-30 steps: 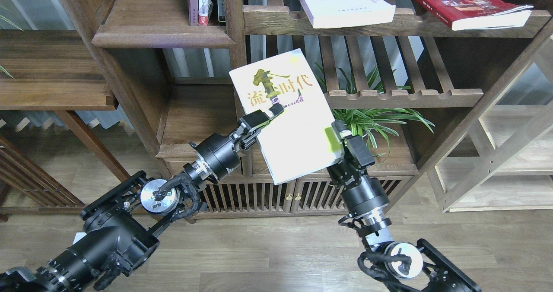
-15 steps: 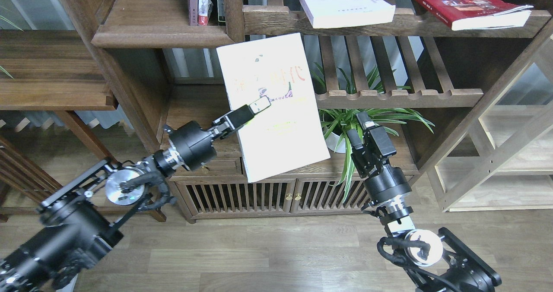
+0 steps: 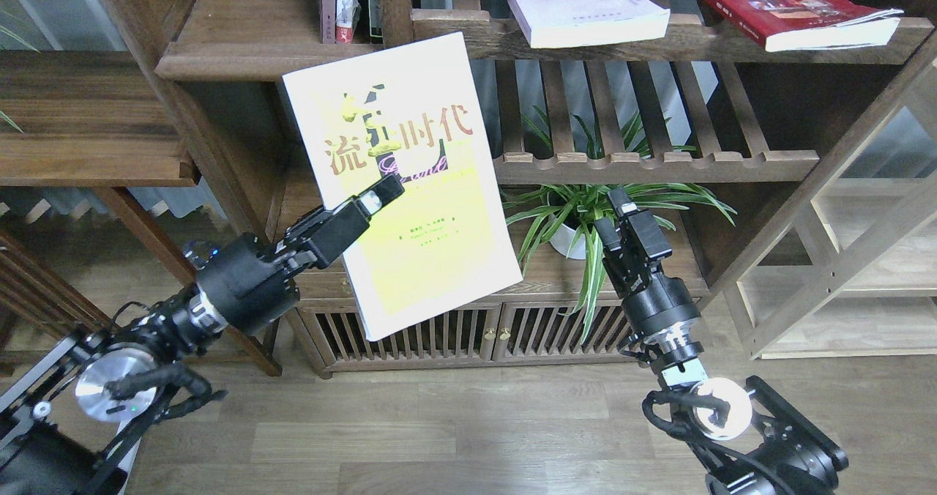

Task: Organize books on shelf
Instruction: 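Carry the yellow-green book with the left gripper up and away from the plant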

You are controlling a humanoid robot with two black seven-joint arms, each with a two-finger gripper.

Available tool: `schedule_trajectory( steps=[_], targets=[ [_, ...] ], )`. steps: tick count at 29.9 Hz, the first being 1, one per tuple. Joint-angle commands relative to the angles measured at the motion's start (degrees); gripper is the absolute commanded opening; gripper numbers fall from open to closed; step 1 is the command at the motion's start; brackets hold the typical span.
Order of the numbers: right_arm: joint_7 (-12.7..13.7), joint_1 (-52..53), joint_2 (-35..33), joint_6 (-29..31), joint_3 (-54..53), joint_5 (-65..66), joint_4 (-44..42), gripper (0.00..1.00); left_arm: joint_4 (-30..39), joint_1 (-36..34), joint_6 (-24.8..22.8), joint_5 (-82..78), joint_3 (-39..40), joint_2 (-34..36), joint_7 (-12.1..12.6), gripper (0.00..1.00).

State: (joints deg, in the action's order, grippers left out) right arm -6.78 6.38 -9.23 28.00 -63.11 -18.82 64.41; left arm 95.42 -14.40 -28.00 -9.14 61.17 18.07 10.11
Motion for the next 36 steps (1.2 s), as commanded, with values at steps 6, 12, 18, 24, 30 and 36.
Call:
schedule_trajectory(
  steps=[6,12,18,24,30,36],
  targets=[
    [0.0,0.3,-0.2,0.0,0.5,0.3,-0.7,0.83,4.9,8.4,0.0,-6.1,13.3,-0.1,0.0,0.00],
    [0.0,0.3,-0.2,0.0,1.5,2.7,-0.7,0.83,5.0,8.9,0.0,-8.4,21.4,-0.4,0.0,0.00],
    [0.0,0.2,-0.8,0.0,1.5,4.3,-0.9,0.83,5.2,8.2,0.0,-11.9,29.0,-0.5,0.5,0.00],
    [0.0,-0.2,-1.0,0.0,1.7,7.0,-1.6,0.83,4.6,7.9,0.0,-15.4,34.7,2.0,0.7,0.00],
    [0.0,-0.3,-0.8,0.0,2.8,7.7,-1.7,0.83,4.3,6.0,0.0,-19.8,38.1,4.8,0.8,0.00],
    [0.0,-0.3,-0.8,0.0,3.8,8.5,-1.8,0.83,3.4,2.7,0.0,-21.7,38.7,7.4,2.4,0.00]
  ],
)
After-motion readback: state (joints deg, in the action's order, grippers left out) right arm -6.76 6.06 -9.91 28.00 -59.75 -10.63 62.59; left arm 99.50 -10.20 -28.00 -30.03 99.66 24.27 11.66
